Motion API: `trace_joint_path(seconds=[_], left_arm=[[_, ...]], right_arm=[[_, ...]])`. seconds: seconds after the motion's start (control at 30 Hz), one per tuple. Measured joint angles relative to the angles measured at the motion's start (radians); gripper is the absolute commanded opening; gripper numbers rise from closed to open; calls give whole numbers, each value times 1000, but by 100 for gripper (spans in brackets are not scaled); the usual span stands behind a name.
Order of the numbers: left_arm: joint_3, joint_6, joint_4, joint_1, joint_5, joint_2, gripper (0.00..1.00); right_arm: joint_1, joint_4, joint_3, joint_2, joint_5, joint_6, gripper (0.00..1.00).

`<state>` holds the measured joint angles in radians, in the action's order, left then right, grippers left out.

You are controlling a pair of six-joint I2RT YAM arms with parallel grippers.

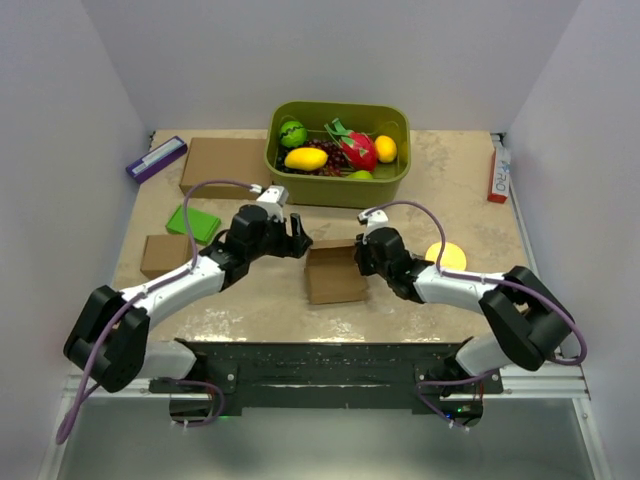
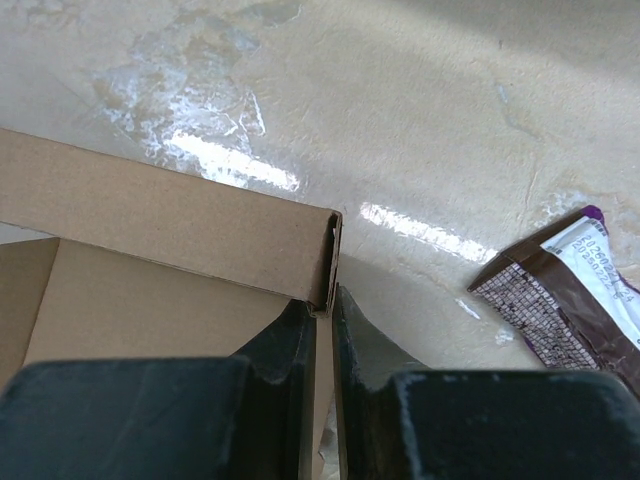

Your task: Fold the paper box

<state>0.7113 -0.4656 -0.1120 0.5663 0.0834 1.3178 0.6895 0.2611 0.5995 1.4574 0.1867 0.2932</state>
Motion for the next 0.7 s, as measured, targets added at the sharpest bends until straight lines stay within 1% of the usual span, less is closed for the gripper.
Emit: trace_joint_path(seconds=[0.1, 0.3, 0.43, 0.53, 0.63, 0.7], left_arm=[[-13, -23, -32, 0, 22, 21, 77], [-50, -51, -154, 0, 84, 95, 77], [-56, -97, -172, 1, 104, 142, 77], [-73, -124, -190, 3, 103, 143, 76], [-84, -137, -209, 4, 106, 143, 72], [-88, -145, -219, 4, 109, 143, 66]], right_arm=[[8, -1, 0, 16, 0, -1, 0], [23, 0, 0, 29, 4, -6, 0], [24, 0, 0, 29, 5, -6, 0], [26, 1, 0, 31, 8, -7, 0], [31, 5, 2, 35, 14, -7, 0], [31, 6, 3, 37, 17, -7, 0]])
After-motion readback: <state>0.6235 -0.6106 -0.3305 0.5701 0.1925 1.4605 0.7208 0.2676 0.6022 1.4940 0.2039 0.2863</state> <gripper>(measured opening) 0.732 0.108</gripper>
